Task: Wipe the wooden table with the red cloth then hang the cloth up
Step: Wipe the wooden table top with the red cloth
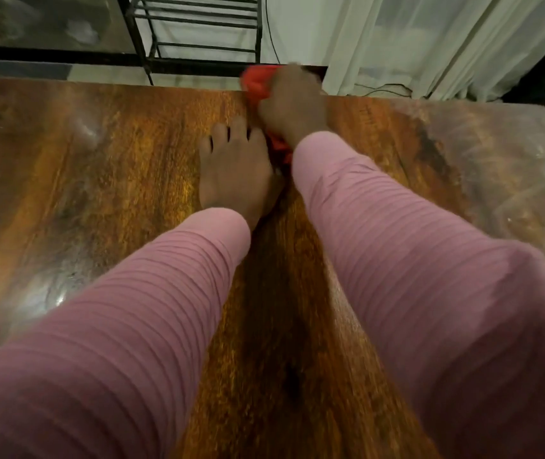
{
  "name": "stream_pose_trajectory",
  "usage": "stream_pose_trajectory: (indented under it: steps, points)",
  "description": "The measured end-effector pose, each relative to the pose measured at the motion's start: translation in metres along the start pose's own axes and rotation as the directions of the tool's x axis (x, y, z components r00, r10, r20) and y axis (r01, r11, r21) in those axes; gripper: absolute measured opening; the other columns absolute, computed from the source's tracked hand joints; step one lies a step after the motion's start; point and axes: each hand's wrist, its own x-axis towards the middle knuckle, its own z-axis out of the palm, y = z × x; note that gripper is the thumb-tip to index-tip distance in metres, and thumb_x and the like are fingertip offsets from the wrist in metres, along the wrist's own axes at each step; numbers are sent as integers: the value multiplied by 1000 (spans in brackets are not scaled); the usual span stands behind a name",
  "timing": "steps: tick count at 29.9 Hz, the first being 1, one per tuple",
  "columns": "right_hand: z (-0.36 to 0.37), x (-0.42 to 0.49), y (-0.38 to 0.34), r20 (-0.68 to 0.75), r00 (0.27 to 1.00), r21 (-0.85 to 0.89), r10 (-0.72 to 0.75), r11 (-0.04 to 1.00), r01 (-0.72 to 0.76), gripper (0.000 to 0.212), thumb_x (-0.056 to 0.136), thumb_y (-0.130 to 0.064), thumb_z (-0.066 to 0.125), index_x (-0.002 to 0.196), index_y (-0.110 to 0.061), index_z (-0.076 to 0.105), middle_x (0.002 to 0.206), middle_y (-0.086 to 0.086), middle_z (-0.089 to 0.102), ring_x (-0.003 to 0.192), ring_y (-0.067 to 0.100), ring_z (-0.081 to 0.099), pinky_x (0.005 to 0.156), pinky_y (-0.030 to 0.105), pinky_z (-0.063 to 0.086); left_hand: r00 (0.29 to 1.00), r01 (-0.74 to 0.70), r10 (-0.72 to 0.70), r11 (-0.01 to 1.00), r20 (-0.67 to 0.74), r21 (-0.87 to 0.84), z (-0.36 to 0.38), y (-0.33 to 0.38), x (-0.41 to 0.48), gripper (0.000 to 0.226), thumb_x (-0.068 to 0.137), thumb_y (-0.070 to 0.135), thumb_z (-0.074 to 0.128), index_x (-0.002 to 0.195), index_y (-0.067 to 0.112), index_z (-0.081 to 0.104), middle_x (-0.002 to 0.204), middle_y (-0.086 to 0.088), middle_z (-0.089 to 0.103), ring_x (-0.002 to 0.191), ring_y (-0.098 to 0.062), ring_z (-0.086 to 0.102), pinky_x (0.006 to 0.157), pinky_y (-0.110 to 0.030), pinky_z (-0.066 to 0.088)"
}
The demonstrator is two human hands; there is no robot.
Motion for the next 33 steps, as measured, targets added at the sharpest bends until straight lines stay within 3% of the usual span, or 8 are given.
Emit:
stream_pose_trajectory:
  steps: [2, 5, 10, 14, 22, 26, 29, 33]
  points:
    - [7, 3, -14, 88, 992, 21, -86, 996, 84, 31, 89, -17, 51, 117, -13, 65, 119, 6, 63, 113, 22, 57, 97, 30, 45, 1000, 12, -12, 1000, -2, -24, -1, -3, -1, 41, 88, 37, 47, 118, 11, 57, 127, -13, 48, 114, -35, 43, 95, -47, 34]
    - [7, 3, 1, 80, 989, 58, -129, 991, 124, 26, 86, -12, 53, 105, -13, 71, 110, 7, 65, 107, 23, 59, 91, 28, 46, 999, 22, -23, 999, -31, -23, -3, -3, -1, 38, 87, 33, 45, 113, 10, 59, 125, -13, 50, 113, -35, 44, 94, -47, 34]
    - [-34, -7, 95, -160, 970, 18, 185, 983, -185, 15, 83, -9, 47, 88, -9, 61, 108, 20, 62, 103, 36, 59, 84, 39, 50, 999, 23, -23, 1000, -44, 1, -4, -1, -3, 37, 90, 31, 41, 113, 9, 60, 126, -13, 50, 114, -34, 45, 96, -47, 35]
    - [-48, -10, 123, -171, 933, -9, 317, 946, -323, 25, 85, -15, 44, 102, -13, 62, 116, 14, 59, 115, 33, 55, 89, 39, 47, 999, 6, -4, 998, -35, 63, -5, 5, -2, 36, 90, 29, 42, 110, 6, 60, 122, -17, 52, 110, -37, 47, 93, -48, 37]
    - [-30, -27, 92, 36, 982, -32, -183, 982, 185, 27, 86, -15, 52, 107, -14, 70, 122, 13, 56, 113, 29, 52, 96, 32, 43, 1000, 2, -2, 999, -21, -38, -10, 84, -10, 29, 86, 26, 48, 107, 12, 62, 120, -14, 53, 110, -37, 46, 91, -46, 36]
    - [-63, -25, 167, -71, 994, -38, 80, 996, -83, 28, 79, -14, 47, 95, -8, 69, 106, 17, 64, 98, 33, 62, 81, 32, 48, 998, -65, 65, 989, -8, -133, -5, 141, -12, 33, 88, 30, 46, 112, 14, 61, 124, -11, 52, 115, -32, 45, 95, -45, 35]
    - [-85, -25, 218, -194, 930, 24, 311, 950, -313, 25, 82, -8, 48, 97, -5, 66, 103, 17, 67, 92, 30, 63, 66, 32, 42, 998, -59, 60, 982, 2, -179, 4, 160, -11, 34, 92, 32, 43, 116, 14, 59, 127, -9, 51, 117, -30, 43, 98, -44, 33]
    - [-85, -20, 220, -255, 901, -7, 350, 931, -364, 23, 86, -15, 54, 107, -8, 63, 115, 14, 62, 103, 27, 59, 73, 29, 40, 999, -48, 49, 986, -1, -158, 15, 164, -13, 35, 94, 31, 40, 120, 14, 57, 130, -10, 49, 118, -31, 42, 100, -45, 31]
